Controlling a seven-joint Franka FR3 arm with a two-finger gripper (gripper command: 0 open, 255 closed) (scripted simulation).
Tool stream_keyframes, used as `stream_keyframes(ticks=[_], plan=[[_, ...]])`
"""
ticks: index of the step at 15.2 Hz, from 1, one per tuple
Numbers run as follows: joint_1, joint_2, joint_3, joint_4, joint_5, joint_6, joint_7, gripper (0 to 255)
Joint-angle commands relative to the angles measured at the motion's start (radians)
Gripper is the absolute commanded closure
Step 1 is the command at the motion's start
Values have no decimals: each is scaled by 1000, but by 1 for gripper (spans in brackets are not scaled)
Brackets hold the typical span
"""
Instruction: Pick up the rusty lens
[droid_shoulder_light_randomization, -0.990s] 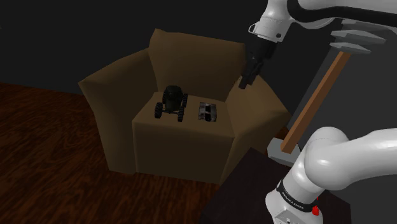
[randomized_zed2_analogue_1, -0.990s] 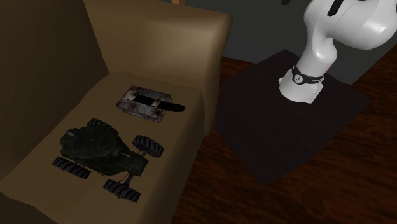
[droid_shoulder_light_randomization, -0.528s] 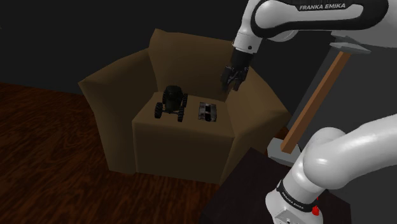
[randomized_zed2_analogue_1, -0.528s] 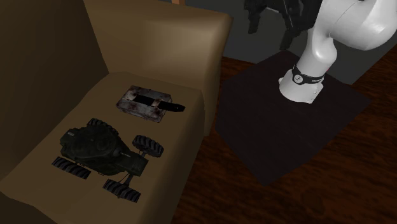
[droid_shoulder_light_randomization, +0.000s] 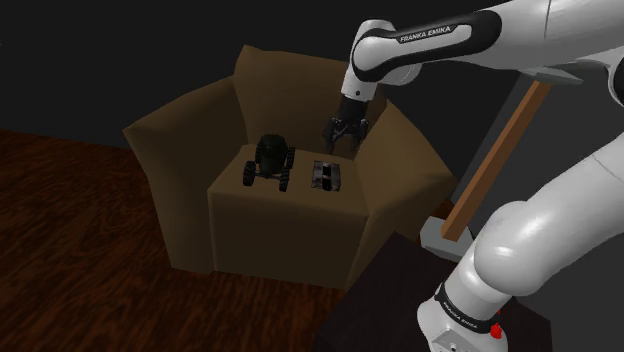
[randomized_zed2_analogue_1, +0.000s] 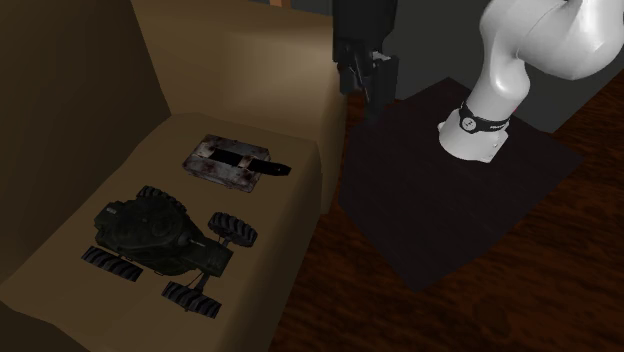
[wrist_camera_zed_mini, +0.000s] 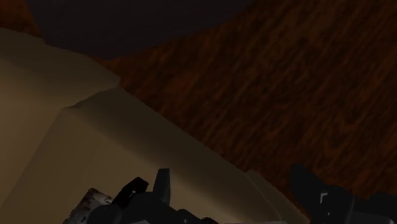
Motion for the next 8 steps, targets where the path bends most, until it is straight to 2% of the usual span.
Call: stream_keyframes(ticks=[1, 8], plan=[[-11, 73, -7, 24, 4, 34, 27, 0], [-48, 328, -41, 147, 30, 110, 108, 0]])
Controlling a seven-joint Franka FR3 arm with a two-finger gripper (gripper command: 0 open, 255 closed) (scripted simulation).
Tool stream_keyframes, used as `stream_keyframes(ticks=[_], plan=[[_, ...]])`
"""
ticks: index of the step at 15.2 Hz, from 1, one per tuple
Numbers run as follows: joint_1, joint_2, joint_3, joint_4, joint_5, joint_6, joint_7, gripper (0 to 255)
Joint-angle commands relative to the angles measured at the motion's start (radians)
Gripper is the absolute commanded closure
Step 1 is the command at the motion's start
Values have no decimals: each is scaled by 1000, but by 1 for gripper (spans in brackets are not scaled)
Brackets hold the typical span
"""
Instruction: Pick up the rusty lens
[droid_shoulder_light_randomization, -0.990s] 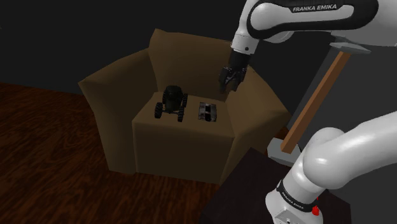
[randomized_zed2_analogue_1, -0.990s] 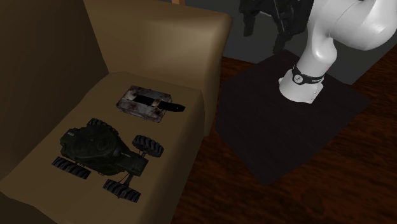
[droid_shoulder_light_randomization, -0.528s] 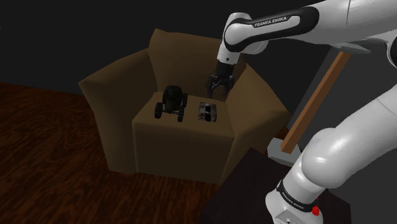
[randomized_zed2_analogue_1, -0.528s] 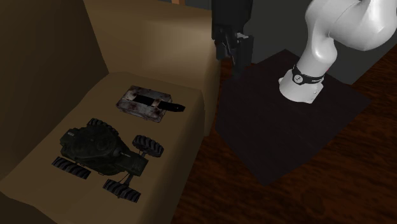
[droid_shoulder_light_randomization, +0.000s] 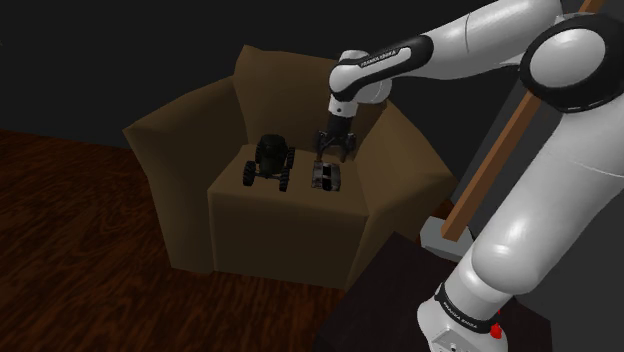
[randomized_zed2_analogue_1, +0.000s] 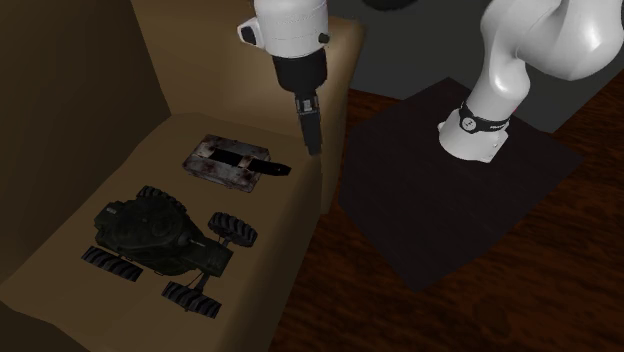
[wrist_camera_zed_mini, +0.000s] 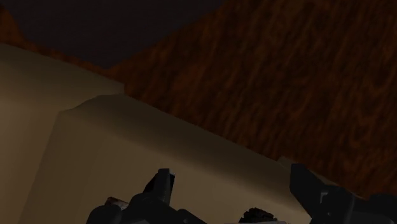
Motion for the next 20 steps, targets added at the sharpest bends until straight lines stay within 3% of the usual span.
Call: stream_keyframes(ticks=[1, 15, 20], plan=[[-11, 76, -11, 40, 10, 19, 22, 0], [-111, 559, -76, 370, 110, 53, 152, 0], [-115, 603, -69, 367, 121, 99, 141, 0]])
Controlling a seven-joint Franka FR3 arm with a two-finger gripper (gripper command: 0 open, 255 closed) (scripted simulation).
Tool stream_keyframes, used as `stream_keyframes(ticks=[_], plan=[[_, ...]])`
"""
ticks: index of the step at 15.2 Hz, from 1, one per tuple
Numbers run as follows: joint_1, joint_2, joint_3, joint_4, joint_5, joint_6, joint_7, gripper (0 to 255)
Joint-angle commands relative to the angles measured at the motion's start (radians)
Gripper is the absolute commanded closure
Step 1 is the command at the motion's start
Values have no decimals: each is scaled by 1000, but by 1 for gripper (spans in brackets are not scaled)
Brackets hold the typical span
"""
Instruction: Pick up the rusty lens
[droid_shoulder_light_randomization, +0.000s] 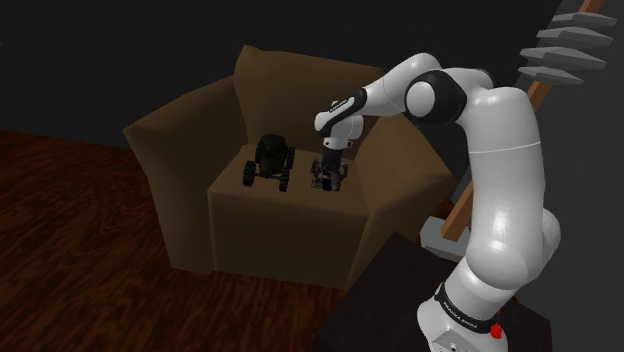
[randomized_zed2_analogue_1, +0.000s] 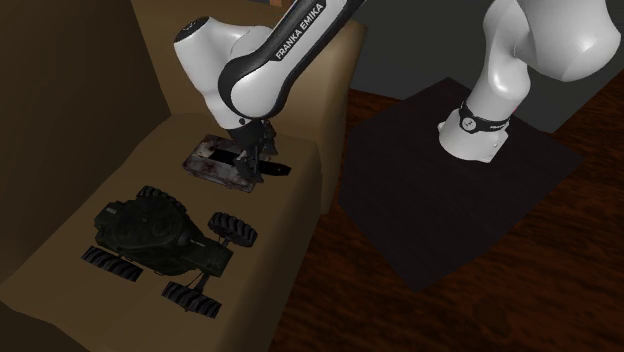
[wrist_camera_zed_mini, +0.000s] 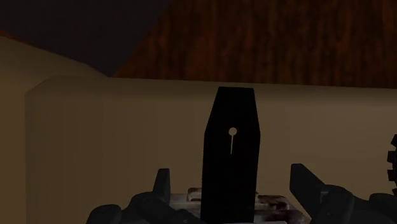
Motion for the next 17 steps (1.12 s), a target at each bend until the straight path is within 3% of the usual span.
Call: stream_keyframes(ticks=[1, 4, 5, 17], plan=[[-2, 19, 2, 1, 4, 17, -5, 0], [-4, 33, 5, 2, 8, 31, -8, 0], [-3, 36, 5, 5, 8, 30, -7, 255], [-1, 6, 0, 1, 1, 4, -2, 255]])
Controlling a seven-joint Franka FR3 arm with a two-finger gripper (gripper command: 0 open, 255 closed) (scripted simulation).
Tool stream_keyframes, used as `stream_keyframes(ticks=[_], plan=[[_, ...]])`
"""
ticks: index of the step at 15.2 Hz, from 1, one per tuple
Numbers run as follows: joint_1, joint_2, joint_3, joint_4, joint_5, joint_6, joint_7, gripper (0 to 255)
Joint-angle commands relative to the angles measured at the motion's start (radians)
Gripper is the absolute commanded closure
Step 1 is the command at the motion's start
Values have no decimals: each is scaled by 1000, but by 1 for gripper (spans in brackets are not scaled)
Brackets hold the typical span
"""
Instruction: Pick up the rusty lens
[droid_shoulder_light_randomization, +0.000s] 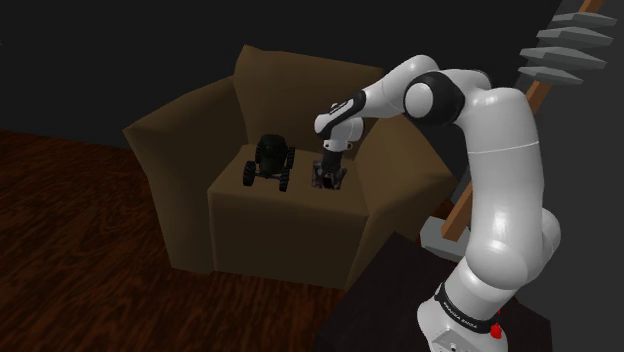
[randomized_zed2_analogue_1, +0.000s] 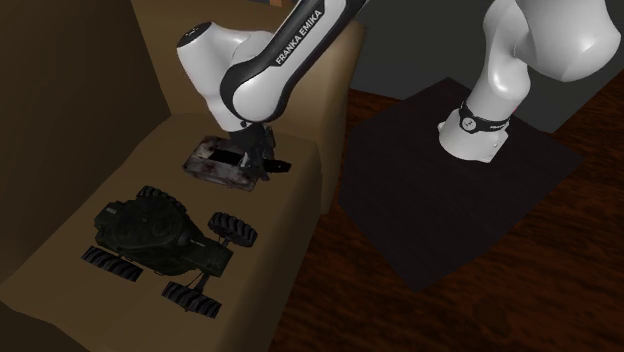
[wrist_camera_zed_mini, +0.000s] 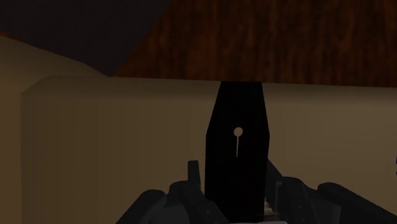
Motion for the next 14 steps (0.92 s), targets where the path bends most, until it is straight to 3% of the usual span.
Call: stream_keyframes(ticks=[1, 14], plan=[[1, -15, -2, 6, -4, -19, 4, 255], [8, -106, -15, 24, -28, -126, 28, 255]])
